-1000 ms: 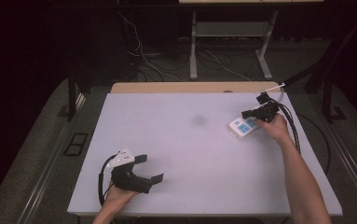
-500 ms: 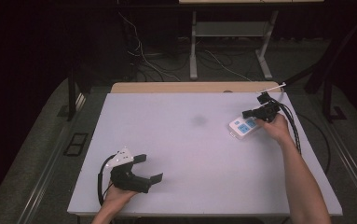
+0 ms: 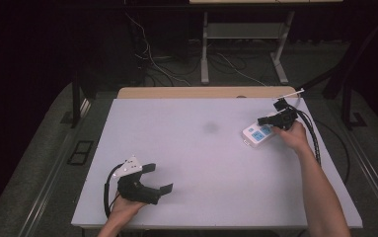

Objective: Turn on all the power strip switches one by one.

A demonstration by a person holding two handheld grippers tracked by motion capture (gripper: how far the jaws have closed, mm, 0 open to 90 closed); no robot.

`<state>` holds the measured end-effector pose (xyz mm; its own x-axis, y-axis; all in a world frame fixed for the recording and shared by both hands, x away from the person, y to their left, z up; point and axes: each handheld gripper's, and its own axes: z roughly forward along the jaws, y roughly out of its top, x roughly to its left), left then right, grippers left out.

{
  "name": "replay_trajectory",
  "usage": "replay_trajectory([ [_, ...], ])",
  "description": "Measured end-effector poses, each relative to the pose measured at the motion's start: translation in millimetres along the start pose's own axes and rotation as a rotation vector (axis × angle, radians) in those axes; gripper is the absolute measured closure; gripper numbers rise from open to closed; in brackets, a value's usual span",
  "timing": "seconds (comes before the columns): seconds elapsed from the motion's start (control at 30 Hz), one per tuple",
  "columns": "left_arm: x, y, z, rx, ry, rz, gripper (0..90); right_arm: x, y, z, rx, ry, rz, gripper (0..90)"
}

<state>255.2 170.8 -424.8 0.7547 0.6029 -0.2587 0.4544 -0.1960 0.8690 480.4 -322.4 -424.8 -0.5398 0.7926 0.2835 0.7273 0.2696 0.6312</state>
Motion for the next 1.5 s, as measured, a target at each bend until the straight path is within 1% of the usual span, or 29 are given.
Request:
replay_trajectory([
  [0.07,0.3,-0.1,0.5,0.001,-0.001,0.001,0.0,-0.6,-2.7,-0.1,-0.017,0.003,0.01,90.0],
  [0.13,0.7,-0.1,1.3,0.001,-0.001,-0.002,0.0,-0.7,-3.6,0.2,-0.023,0.003,0.01,90.0],
  [0.3,0.0,-0.1,1.2,0.0,0.001,-0.002,0.0,0.8,-2.8,1.3,-0.012,-0.011,-0.006,90.0],
  [0.33,-0.2,0.0,1.1,0.0,0.001,-0.001,0.0,0.6,-2.9,1.2,-0.012,-0.011,0.005,90.0],
  [0.43,-0.8,0.0,1.0,0.0,-0.001,0.0,0.0,2.4,-3.0,1.1,-0.015,-0.021,-0.009,90.0],
  [0.6,-0.7,-0.2,1.5,0.003,-0.002,0.001,0.0,3.9,-2.4,1.5,-0.015,-0.025,-0.004,90.0],
  [0.67,-0.5,-0.1,1.7,0.0,-0.003,-0.002,0.0,3.0,-2.3,1.0,-0.018,-0.018,0.003,90.0],
  [0.73,-0.1,0.0,2.3,-0.001,-0.005,-0.004,0.0,1.6,-2.4,0.4,-0.019,0.002,0.015,90.0],
  [0.77,0.0,0.1,2.5,0.001,-0.006,-0.002,0.0,1.5,-2.1,0.2,-0.015,0.002,0.019,90.0],
  [0.83,-0.1,0.3,3.0,0.005,-0.007,-0.001,0.0,2.5,-0.9,-0.7,-0.011,0.005,0.015,90.0],
  [0.93,-0.5,0.3,3.8,0.005,-0.009,0.0,0.0,3.5,2.6,-4.9,-0.029,0.016,0.01,90.0],
  [1.0,-0.2,0.2,3.9,0.006,-0.007,-0.002,0.0,3.2,5.2,-7.2,-0.029,0.019,0.008,90.0],
  [1.17,-0.4,0.3,3.0,0.004,-0.005,0.001,0.0,1.1,14.0,-15.0,-0.033,0.008,-0.007,90.0],
  [1.27,0.5,0.3,2.9,0.007,-0.004,0.0,0.0,-1.1,19.7,-19.4,-0.031,-0.009,-0.016,90.0],
  [1.37,0.8,0.2,2.9,0.007,-0.003,0.0,0.0,-5.4,23.9,-23.5,-0.039,-0.018,-0.01,90.0],
  [1.5,0.6,0.2,2.5,0.006,-0.002,0.001,0.0,-13.1,24.1,-25.5,-0.047,-0.035,0.017,90.0],
])
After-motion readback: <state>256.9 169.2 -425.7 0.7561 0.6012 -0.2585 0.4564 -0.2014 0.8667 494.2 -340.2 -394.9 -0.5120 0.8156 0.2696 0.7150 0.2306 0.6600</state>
